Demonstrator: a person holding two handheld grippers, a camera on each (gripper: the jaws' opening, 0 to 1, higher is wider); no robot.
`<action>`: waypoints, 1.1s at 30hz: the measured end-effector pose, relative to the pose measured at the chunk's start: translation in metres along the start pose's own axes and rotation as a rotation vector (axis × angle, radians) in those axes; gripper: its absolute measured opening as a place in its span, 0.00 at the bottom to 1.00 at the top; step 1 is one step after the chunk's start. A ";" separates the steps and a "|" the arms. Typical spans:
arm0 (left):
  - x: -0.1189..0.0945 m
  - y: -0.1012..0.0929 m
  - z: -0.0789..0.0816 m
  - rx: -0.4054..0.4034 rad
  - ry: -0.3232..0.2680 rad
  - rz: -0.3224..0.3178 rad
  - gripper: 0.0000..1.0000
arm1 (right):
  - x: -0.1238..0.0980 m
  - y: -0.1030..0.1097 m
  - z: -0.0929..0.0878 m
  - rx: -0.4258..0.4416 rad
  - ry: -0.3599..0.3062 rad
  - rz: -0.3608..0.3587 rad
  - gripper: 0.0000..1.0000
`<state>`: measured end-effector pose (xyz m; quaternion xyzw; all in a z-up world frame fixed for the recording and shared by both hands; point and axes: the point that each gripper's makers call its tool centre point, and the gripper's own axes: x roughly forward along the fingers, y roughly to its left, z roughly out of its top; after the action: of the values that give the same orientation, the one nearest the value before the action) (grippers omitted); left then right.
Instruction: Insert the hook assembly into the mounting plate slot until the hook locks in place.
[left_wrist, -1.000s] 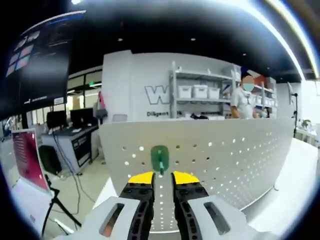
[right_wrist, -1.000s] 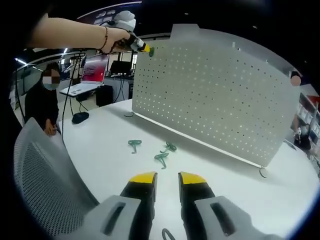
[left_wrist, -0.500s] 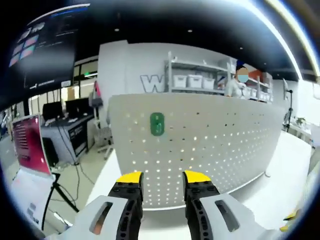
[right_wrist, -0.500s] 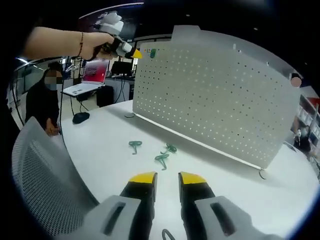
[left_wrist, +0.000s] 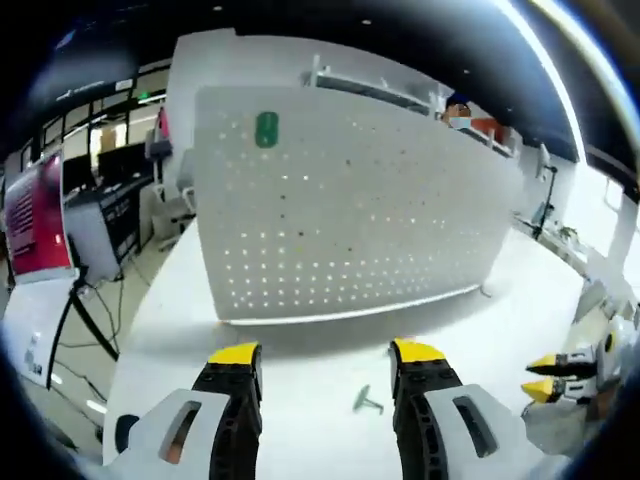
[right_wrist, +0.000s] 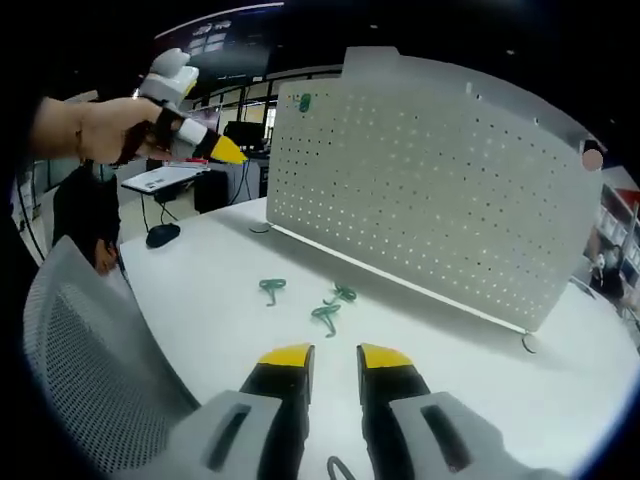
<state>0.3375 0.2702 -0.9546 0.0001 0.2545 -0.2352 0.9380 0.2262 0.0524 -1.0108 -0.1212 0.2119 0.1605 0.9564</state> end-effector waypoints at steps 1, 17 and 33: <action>-0.003 -0.005 -0.008 -0.003 0.013 -0.007 0.53 | 0.000 0.001 0.000 0.002 0.000 0.003 0.14; -0.024 -0.035 -0.081 -0.060 0.103 -0.083 0.57 | 0.005 0.013 -0.007 0.010 0.037 0.057 0.16; -0.024 -0.042 -0.102 -0.048 0.129 -0.148 0.66 | 0.039 0.042 -0.006 0.055 0.098 0.204 0.18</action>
<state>0.2525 0.2558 -1.0271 -0.0258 0.3193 -0.2972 0.8995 0.2429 0.0989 -1.0400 -0.0804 0.2739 0.2448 0.9266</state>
